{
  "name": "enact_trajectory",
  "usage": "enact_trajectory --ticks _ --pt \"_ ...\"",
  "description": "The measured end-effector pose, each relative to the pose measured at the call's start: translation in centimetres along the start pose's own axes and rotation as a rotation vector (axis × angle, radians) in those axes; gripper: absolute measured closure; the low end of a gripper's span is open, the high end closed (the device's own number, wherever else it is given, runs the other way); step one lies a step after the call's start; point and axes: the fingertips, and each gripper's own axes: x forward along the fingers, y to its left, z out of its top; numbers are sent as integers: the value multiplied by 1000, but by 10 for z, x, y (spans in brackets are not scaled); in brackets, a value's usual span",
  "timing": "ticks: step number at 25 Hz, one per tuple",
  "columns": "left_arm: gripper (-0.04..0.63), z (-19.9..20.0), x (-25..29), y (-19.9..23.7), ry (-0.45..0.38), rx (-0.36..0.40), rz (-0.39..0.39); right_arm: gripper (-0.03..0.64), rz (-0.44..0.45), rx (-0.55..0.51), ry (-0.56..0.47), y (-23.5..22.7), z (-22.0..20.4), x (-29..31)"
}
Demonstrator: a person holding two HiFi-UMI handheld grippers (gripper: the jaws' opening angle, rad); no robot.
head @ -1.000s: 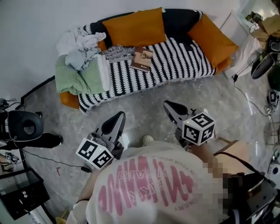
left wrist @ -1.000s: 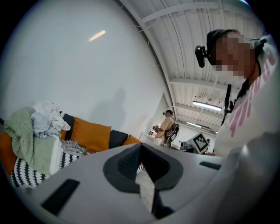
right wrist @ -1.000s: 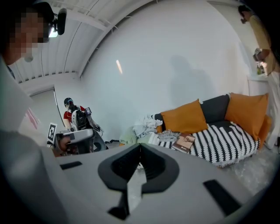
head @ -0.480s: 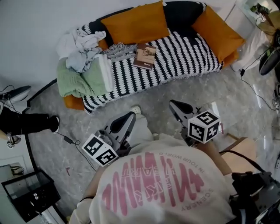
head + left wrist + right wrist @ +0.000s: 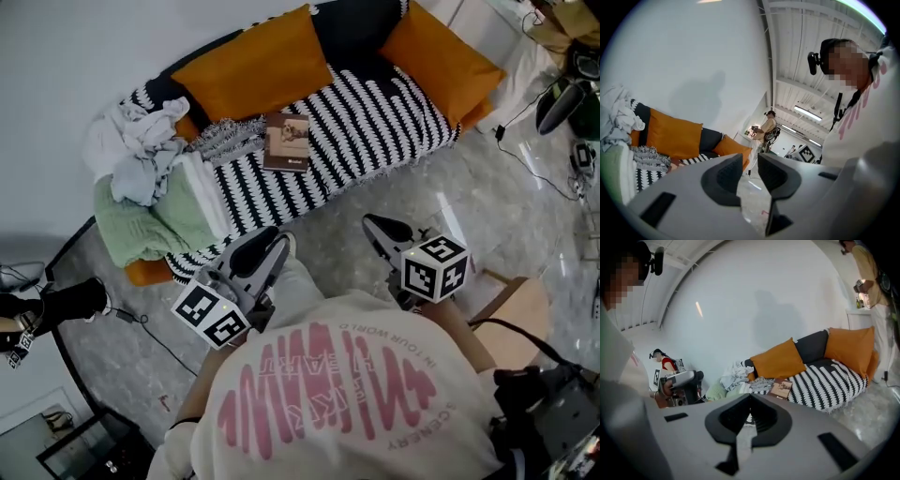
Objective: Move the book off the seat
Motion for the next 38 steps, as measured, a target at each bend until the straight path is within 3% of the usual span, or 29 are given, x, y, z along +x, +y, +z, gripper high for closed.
enact_trajectory --ticks 3,7,10,14,18,24,28,34,38 --pt "436 7 18 40 87 -29 -9 606 -3 43 25 -4 15 32" --pt "430 19 34 95 149 -73 -27 607 -12 62 68 -4 34 76" --pt "429 30 43 136 158 -82 -3 606 0 94 78 -5 47 105" --pt "341 24 55 193 224 -86 46 606 14 175 73 -10 60 140" --pt "223 -17 67 254 367 -188 76 606 -19 229 73 -18 70 172" --pt "206 -107 84 340 502 -486 166 606 -23 285 141 -30 47 198" --pt "195 -160 98 373 586 -585 228 606 1 363 213 -44 21 207" --pt "166 -210 124 390 623 -740 248 606 76 445 296 -68 -1 222" --pt "143 -238 123 402 614 -787 294 606 87 486 326 -85 -9 226"
